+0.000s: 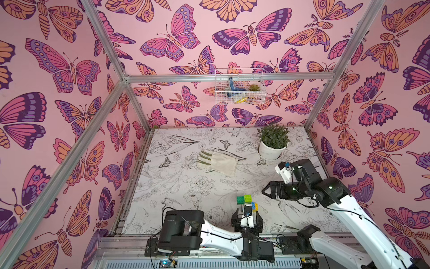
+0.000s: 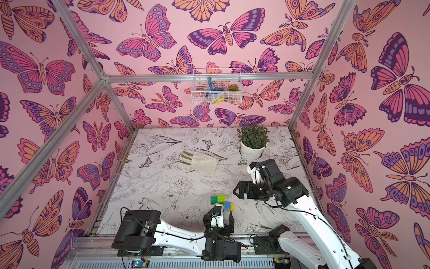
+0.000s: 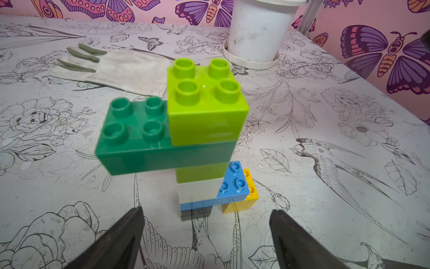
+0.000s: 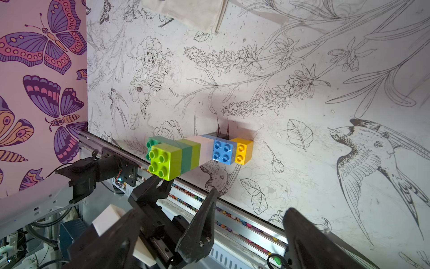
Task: Assemble a giraffe with lego
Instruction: Adjust the lego brick at the center of the board.
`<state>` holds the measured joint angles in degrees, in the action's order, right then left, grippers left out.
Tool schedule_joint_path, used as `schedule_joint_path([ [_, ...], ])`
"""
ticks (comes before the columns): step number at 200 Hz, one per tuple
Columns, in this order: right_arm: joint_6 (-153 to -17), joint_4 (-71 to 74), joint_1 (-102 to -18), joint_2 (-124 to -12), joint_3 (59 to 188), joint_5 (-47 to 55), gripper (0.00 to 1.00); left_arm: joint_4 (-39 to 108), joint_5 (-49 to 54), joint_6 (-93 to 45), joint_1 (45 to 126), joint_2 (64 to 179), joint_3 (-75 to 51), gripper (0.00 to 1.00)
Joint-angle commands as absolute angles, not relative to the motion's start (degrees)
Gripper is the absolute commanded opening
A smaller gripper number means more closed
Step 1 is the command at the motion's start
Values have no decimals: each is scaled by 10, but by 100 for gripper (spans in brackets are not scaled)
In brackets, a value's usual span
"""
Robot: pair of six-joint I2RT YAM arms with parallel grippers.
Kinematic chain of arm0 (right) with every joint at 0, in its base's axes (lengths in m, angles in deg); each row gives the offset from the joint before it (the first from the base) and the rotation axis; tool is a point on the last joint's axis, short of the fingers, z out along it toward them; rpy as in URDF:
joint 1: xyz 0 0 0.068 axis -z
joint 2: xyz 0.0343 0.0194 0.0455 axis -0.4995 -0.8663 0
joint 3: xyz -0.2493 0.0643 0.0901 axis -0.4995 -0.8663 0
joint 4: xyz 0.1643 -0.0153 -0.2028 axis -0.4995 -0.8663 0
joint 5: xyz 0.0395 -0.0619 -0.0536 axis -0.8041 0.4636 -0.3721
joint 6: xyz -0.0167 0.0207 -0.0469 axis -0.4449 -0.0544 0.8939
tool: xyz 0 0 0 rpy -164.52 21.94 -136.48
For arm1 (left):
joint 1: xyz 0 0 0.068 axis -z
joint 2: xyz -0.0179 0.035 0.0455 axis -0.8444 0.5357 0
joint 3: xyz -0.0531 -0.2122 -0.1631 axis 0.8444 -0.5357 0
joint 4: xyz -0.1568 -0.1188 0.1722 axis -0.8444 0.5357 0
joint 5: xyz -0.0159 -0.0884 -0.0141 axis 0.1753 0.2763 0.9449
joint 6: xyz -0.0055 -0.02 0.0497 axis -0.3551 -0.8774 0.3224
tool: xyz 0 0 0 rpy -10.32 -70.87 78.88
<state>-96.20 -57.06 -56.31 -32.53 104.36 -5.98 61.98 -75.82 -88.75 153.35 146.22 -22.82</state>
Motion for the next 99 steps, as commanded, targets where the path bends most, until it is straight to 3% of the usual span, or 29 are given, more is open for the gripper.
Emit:
schedule_joint_path([
  [1, -942, -591, -566, -329, 1061, -50, 99, 639, -776, -914, 1531, 1480, -237, 85],
  [99, -929, -600, -566, -327, 1060, -48, 99, 511, -789, -843, 1520, 1468, -255, 76],
])
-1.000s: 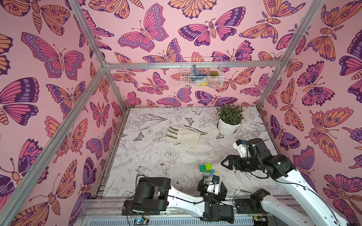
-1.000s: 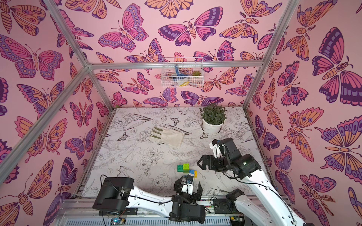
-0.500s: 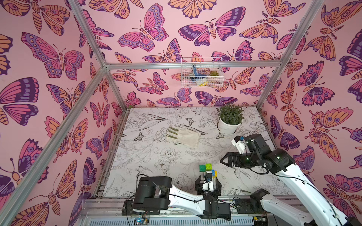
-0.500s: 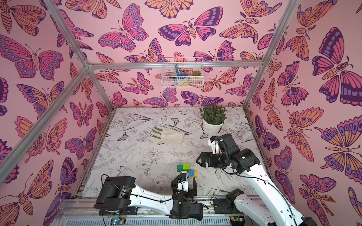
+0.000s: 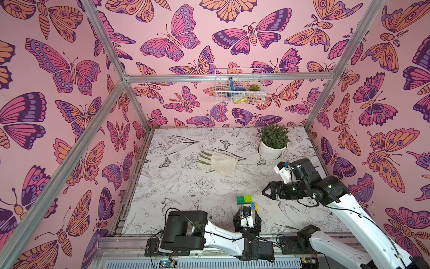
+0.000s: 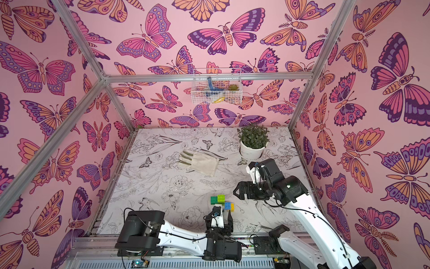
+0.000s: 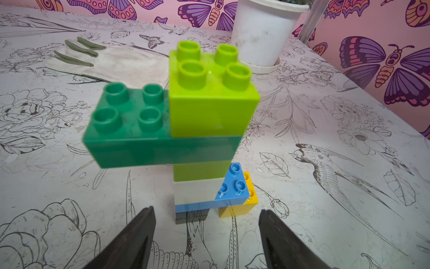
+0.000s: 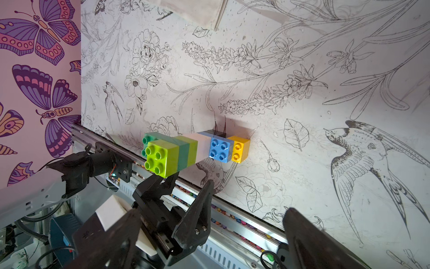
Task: Assemble a giraffe with lego
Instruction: Adjust the lego brick at the center of the board.
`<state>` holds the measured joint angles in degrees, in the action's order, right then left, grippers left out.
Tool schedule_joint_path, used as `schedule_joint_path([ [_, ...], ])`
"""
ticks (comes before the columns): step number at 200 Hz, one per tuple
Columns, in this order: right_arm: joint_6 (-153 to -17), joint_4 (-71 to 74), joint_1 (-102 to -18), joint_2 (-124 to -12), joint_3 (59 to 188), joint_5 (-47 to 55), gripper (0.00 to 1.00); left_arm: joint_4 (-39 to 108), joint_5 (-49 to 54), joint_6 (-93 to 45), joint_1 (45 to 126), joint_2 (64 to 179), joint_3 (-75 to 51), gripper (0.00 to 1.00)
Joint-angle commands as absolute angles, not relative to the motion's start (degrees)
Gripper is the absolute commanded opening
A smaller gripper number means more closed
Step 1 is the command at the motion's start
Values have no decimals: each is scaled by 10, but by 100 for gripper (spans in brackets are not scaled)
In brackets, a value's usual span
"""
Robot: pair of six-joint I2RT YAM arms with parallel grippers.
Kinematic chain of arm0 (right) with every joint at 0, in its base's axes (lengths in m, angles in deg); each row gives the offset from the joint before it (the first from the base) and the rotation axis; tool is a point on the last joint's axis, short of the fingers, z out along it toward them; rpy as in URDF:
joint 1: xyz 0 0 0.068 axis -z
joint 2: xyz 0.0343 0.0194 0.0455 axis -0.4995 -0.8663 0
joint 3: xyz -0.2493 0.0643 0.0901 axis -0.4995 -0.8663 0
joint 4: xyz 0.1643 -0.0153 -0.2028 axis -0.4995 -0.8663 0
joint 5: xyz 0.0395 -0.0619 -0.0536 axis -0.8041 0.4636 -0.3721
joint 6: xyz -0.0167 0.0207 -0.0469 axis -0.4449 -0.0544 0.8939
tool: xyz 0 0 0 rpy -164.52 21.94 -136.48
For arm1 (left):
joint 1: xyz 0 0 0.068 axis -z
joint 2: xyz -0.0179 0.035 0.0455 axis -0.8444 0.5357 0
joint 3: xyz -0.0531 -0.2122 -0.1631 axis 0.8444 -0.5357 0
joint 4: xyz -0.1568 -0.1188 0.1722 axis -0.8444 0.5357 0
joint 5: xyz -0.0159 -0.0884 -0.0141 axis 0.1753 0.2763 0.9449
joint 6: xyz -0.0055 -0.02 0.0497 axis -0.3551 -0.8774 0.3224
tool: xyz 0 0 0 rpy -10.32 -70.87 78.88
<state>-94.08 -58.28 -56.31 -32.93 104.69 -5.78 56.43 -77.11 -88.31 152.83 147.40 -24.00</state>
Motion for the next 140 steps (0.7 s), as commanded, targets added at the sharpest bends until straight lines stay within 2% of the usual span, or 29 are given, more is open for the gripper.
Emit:
schedule_joint_path([
  [1, -928, -601, -566, -327, 1060, -47, 99, 510, -789, -843, 1520, 1468, -255, 76],
  [38, -920, -614, -566, -320, 1060, -43, 99, 497, -790, -836, 1512, 1467, -255, 75],
  [71, -914, -619, -566, -321, 1064, -41, 99, 487, -791, -836, 1502, 1467, -259, 70],
  [95, -910, -620, -567, -327, 1070, -40, 99, 481, -793, -836, 1496, 1467, -263, 63],
  [111, -908, -621, -568, -330, 1072, -39, 99, 478, -798, -836, 1492, 1465, -267, 50],
  [140, -904, -622, -569, -334, 1077, -36, 99, 474, -798, -837, 1488, 1466, -269, 46],
])
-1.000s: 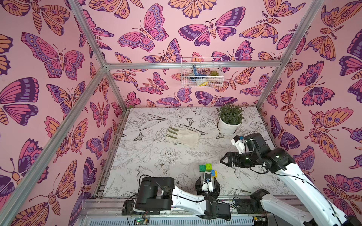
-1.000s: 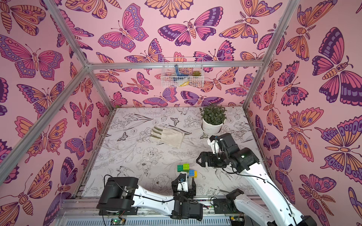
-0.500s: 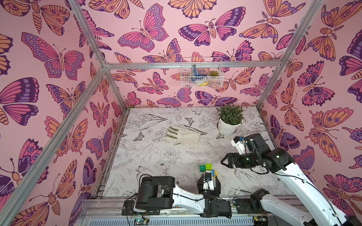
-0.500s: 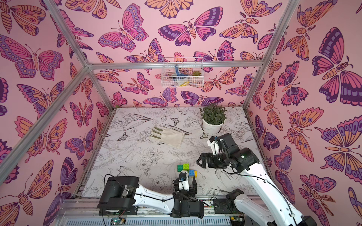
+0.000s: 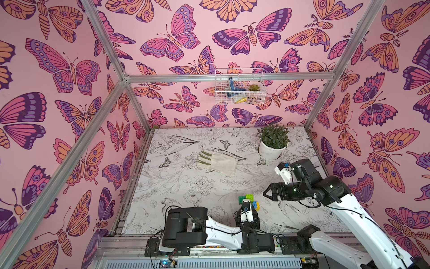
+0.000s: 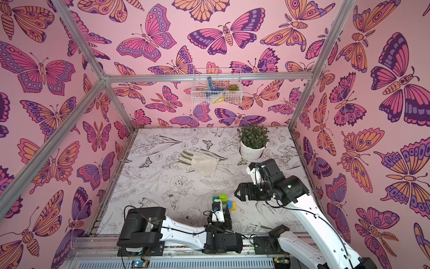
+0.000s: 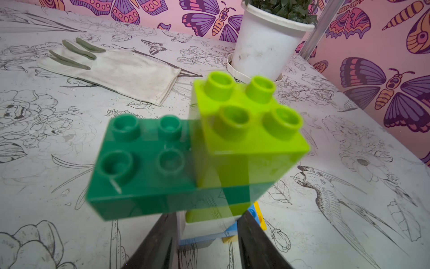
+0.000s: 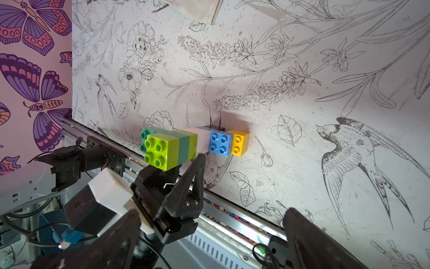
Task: Assemble a giraffe with lego
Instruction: Adjust the lego brick at the center of the board.
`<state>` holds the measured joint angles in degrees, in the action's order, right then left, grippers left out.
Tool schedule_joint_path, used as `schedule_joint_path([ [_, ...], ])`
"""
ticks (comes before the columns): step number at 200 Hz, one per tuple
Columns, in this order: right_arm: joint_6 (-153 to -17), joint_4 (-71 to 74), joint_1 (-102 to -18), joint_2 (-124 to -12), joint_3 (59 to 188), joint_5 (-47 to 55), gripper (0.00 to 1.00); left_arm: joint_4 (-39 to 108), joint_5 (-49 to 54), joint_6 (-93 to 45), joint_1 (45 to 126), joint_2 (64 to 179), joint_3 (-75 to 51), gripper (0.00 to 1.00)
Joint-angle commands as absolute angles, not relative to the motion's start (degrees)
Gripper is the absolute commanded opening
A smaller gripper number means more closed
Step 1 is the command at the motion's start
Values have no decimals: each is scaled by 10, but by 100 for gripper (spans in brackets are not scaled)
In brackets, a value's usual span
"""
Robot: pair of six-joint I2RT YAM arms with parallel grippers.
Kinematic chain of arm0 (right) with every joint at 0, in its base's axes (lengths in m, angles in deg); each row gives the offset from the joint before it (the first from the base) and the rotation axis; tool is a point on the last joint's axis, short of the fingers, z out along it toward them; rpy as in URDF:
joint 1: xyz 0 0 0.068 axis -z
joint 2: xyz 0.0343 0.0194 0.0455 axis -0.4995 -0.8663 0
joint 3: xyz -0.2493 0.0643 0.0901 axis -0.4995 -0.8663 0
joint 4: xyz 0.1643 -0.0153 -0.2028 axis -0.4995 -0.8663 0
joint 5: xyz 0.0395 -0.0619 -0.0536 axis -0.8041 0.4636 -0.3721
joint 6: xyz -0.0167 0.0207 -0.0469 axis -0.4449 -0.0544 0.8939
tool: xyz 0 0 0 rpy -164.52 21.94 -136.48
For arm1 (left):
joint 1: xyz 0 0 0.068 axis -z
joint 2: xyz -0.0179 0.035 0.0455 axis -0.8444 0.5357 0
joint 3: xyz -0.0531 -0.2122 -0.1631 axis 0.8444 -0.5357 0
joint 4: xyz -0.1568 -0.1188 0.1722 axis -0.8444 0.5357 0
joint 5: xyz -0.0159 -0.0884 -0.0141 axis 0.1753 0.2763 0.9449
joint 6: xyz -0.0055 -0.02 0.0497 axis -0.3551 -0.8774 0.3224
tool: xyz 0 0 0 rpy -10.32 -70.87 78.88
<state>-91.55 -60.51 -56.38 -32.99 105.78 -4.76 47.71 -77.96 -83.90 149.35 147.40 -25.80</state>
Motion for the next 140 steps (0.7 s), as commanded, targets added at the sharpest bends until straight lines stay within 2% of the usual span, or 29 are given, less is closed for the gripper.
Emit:
schedule_joint_path([
  [1, -905, -622, -569, -334, 1077, -36, 99, 474, -798, -837, 1488, 1465, -269, 46],
  [44, -900, -628, -569, -333, 1077, -30, 99, 469, -798, -840, 1488, 1467, -274, 35],
  [84, -898, -628, -569, -333, 1079, -25, 99, 467, -795, -828, 1487, 1458, -278, 34],
  [140, -890, -627, -569, -325, 1085, -14, 99, 470, -753, -734, 1487, 1415, -271, 30],
])
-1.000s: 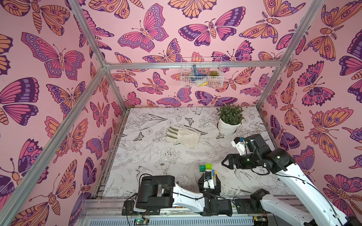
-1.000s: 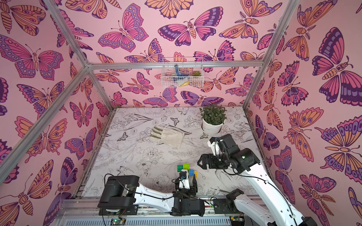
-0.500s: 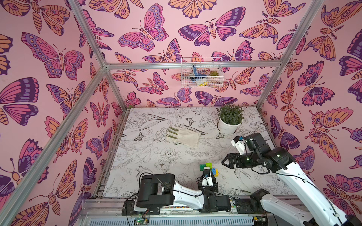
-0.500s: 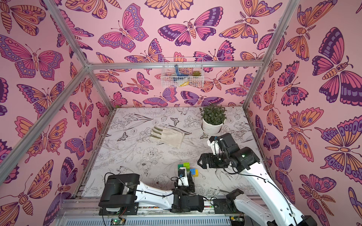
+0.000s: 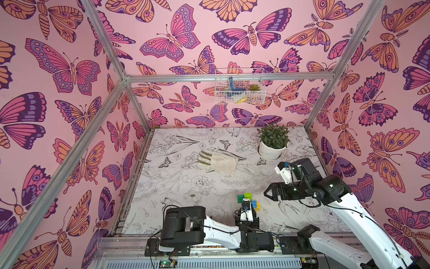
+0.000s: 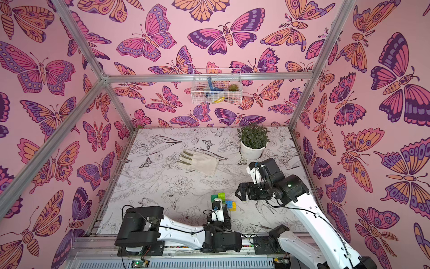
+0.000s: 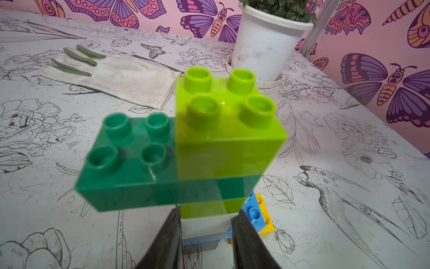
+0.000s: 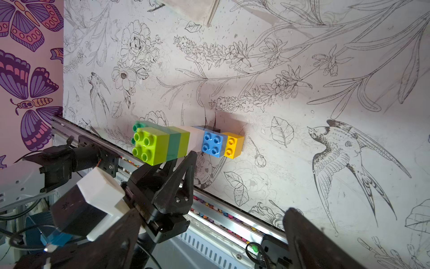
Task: Assemble a giraffe with lego
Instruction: Adjust the lego brick at the center of the board.
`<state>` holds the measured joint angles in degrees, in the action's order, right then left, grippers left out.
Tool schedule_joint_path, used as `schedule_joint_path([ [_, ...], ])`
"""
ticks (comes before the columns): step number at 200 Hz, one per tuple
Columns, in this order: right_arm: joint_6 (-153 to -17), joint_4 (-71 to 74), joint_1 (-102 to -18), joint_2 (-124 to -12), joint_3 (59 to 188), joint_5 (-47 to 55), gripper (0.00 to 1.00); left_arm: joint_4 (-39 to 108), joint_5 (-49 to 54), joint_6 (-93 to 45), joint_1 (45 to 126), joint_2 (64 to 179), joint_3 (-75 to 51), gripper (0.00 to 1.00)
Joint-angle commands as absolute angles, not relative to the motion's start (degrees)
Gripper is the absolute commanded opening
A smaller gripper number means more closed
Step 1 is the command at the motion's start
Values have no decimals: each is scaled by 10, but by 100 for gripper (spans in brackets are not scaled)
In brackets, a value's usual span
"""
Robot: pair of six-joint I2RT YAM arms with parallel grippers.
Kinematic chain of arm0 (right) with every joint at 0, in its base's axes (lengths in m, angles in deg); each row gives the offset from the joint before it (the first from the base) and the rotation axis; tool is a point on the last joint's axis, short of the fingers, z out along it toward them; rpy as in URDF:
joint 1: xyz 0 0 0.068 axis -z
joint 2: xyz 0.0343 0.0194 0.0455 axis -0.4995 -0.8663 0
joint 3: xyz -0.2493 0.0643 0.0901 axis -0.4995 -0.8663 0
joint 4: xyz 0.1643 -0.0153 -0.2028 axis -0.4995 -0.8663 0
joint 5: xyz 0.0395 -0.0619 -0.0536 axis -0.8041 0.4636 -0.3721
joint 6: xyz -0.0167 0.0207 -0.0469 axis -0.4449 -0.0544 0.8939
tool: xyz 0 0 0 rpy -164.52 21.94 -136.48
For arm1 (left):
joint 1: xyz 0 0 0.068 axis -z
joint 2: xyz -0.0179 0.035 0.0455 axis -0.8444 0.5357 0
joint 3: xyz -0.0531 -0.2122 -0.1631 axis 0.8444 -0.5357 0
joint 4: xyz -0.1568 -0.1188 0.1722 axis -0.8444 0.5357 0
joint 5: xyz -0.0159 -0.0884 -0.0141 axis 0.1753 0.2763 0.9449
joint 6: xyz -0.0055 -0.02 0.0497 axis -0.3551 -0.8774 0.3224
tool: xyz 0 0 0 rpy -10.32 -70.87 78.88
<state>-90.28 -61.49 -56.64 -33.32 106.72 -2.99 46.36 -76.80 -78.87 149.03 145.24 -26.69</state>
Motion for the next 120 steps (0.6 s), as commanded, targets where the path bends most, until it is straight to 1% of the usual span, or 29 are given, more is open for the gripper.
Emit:
schedule_joint_path([
  [1, -889, -627, -569, -325, 1085, -14, 99, 470, -752, -733, 1487, 1412, -271, 30],
  [40, -878, -636, -569, -316, 1102, 2, 99, 484, -666, -695, 1474, 1369, -288, 27],
  [63, -874, -639, -568, -310, 1113, 9, 99, 491, -615, -692, 1463, 1337, -306, 27],
  [80, -872, -642, -567, -307, 1121, 11, 99, 503, -564, -688, 1450, 1310, -319, 27],
  [120, -870, -642, -566, -299, 1135, 11, 99, 582, -429, -671, 1409, 1255, -309, 27],
])
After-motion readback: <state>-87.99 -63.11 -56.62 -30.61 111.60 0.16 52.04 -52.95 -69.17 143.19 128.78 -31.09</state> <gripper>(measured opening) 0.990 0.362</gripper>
